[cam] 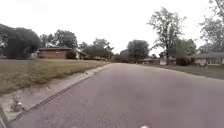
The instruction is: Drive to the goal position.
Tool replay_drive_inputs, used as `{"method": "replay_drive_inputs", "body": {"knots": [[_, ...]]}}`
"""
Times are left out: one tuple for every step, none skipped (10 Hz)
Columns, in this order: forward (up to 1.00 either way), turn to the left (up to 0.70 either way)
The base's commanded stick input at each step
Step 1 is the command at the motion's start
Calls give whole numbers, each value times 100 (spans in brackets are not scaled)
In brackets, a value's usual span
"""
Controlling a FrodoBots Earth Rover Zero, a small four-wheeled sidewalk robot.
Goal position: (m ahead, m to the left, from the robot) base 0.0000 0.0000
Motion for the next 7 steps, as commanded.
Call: {"method": "replay_drive_inputs", "body": {"knots": [[50,0],[50,0],[50,0],[50,0],[50,0],[50,0],[50,0]]}}
